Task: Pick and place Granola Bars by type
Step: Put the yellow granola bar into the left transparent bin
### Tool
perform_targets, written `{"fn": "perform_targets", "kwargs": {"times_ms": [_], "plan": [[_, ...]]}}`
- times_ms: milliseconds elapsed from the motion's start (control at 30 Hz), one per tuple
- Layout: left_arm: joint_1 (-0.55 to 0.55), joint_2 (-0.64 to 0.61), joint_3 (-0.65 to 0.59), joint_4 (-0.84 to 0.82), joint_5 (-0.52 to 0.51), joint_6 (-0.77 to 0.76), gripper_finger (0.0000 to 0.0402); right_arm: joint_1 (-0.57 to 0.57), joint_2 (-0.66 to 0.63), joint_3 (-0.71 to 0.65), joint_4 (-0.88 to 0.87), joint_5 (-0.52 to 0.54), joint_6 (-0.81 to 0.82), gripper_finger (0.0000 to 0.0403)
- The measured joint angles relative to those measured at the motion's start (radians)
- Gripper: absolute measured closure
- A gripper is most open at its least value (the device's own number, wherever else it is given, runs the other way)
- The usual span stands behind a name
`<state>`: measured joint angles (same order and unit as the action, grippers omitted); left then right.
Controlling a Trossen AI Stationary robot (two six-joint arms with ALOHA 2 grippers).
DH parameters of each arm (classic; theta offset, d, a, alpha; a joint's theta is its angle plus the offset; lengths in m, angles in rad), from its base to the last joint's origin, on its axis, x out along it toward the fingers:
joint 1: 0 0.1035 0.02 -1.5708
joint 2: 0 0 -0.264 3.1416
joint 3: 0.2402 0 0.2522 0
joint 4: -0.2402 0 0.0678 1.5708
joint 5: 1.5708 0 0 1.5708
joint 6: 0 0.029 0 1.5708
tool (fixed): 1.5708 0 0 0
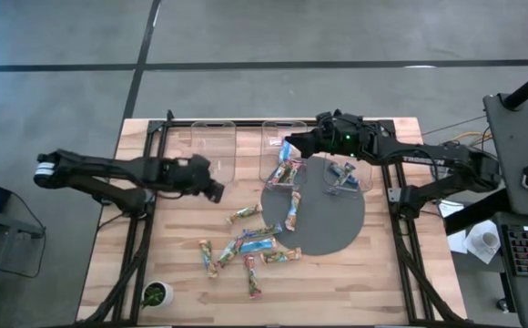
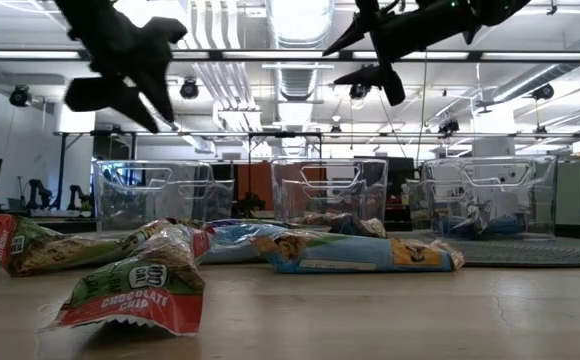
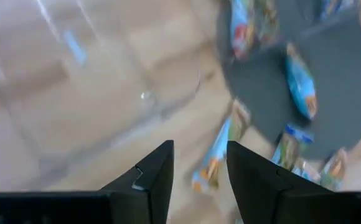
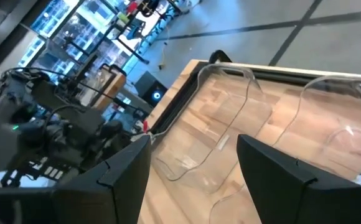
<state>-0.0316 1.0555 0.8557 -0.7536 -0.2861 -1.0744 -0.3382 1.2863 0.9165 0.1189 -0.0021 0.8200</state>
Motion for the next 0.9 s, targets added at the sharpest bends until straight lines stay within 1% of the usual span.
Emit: {"fn": "perform_targets", "kwargs": {"times_ms": [133,233,333,400,500,633,767,900], "plan": [[-0.102,-0.020,-0.019,-0.142,0.038,-0.151,0.0271,0.000,0.011,0.000,0.015,-0.001,0.000,0.0174],[-0.182,-0.022,-0.030,-0.227,0.146,-0.291,0.0271,0.000,0.019,0.000,0.035,0.000,-0.004,0.0174],[-0.269,-0.017,-0.046,-0.202,0.258,-0.433,0.0271,0.000,0.029,0.000,0.053,0.000,-0.005,0.0174],[-0.334,-0.017,-0.061,-0.164,0.293,-0.531,0.0271,0.000,0.036,0.000,0.060,0.000,-0.009,0.0174],[-0.420,-0.004,-0.087,-0.108,0.284,-0.679,0.0271,0.000,0.056,0.000,0.087,0.000,-0.015,0.0174],[-0.516,0.033,-0.129,-0.044,0.252,-0.815,0.0271,0.000,0.076,0.000,0.115,-0.003,-0.019,0.0174],[-0.574,0.093,-0.153,0.031,0.251,-0.890,0.0271,0.000,0.090,0.000,0.110,-0.008,-0.044,0.0174],[-0.588,0.171,-0.155,0.097,0.251,-0.924,0.0271,0.000,0.095,0.007,0.111,-0.029,-0.069,0.0174]]}}
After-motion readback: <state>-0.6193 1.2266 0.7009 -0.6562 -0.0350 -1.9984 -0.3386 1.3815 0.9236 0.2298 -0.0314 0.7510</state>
